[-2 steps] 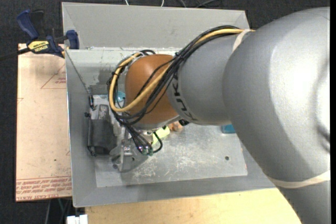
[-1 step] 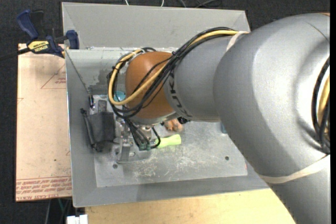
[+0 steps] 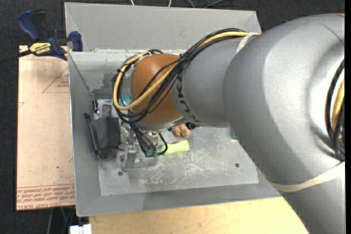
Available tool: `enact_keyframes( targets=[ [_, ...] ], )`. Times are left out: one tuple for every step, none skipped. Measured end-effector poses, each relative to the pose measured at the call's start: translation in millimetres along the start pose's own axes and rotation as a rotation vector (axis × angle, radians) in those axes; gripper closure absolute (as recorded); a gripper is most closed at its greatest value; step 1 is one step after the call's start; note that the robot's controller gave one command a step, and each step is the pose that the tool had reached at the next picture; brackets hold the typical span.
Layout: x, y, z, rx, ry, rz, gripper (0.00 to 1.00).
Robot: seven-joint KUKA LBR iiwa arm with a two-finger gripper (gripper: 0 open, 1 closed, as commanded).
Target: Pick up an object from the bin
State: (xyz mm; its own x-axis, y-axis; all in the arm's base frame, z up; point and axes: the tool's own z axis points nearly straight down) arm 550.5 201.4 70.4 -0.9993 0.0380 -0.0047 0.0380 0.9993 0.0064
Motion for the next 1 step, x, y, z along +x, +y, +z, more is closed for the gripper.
enact_keyframes(
  targets=[
    [-31.2,2.8,-9.3,-0.002,-0.003,-0.204,1.00]
  ],
)
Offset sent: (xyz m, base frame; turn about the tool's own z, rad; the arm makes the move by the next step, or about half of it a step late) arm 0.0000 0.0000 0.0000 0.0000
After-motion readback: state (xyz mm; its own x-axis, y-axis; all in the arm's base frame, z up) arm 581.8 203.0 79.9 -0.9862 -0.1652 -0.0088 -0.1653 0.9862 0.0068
